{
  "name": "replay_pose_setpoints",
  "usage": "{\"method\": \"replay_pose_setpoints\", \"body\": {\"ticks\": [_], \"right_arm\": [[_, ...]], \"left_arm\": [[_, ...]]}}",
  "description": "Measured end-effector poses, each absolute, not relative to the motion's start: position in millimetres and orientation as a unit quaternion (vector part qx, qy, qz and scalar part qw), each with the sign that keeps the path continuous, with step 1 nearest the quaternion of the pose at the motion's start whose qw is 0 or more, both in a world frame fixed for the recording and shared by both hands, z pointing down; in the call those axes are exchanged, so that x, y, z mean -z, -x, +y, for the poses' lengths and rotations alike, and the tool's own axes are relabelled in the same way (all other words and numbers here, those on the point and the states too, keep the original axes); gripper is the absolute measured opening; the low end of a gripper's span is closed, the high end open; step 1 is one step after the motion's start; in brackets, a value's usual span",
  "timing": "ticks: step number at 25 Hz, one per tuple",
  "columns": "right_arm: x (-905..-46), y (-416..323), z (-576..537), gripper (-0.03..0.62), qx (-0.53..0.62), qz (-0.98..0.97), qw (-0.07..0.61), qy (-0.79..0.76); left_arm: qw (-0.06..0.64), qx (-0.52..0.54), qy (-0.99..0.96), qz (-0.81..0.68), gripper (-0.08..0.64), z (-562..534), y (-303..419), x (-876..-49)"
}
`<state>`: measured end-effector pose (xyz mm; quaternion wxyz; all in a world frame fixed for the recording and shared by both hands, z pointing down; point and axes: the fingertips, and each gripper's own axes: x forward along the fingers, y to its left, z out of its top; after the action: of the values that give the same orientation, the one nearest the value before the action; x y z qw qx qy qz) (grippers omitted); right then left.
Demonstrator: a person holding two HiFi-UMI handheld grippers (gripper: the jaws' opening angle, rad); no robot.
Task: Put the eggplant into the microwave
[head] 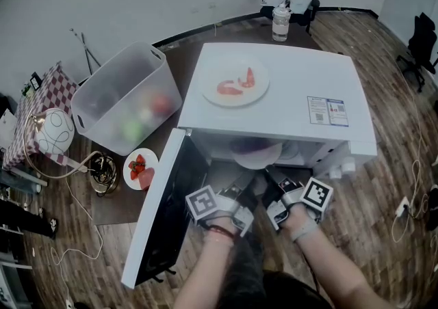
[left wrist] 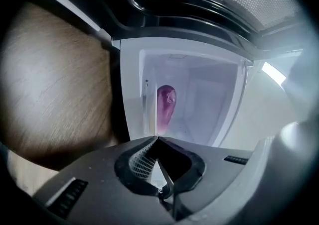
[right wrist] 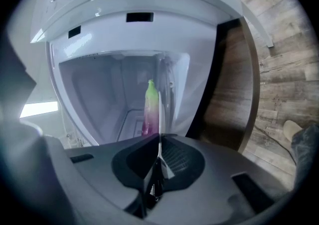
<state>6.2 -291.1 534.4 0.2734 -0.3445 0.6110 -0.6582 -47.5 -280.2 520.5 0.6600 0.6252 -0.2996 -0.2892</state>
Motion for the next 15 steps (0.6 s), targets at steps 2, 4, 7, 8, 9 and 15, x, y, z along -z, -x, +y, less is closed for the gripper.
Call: {"method": "replay_pose_setpoints", "body": {"ticks": [2, 4, 7, 8, 9, 15], "right_arm": [[-535.1, -6.3, -293.0, 0.017, 0.657, 0.611, 0.273, 0.347], [-535.1, -7.0, -294.6, 0.017, 0.651, 0.617, 0.267, 0.352], [-533.7, -8.5, -295.8, 0.020, 0.632, 0.638, 0.247, 0.364], [-533.2, -9.0, -295.6, 0.020, 0.627, 0.643, 0.242, 0.367], [-533.2, -9.7, -295.3, 0.021, 0.625, 0.646, 0.239, 0.369], [-533.6, -13.2, -295.5, 0.023, 0.618, 0.654, 0.225, 0.373]], "left_arm": [[0.660, 0.288, -0.625, -0.301, 0.002, -283.1, 47.4, -520.7], [0.660, 0.287, -0.625, -0.303, 0.002, -285.5, 47.1, -521.4], [0.659, 0.284, -0.626, -0.306, 0.000, -288.1, 45.7, -521.6], [0.659, 0.284, -0.625, -0.306, 0.001, -288.9, 44.9, -521.3], [0.660, 0.284, -0.625, -0.305, 0.002, -289.9, 44.1, -520.9], [0.664, 0.288, -0.620, -0.303, 0.000, -295.1, 40.2, -521.1]]}}
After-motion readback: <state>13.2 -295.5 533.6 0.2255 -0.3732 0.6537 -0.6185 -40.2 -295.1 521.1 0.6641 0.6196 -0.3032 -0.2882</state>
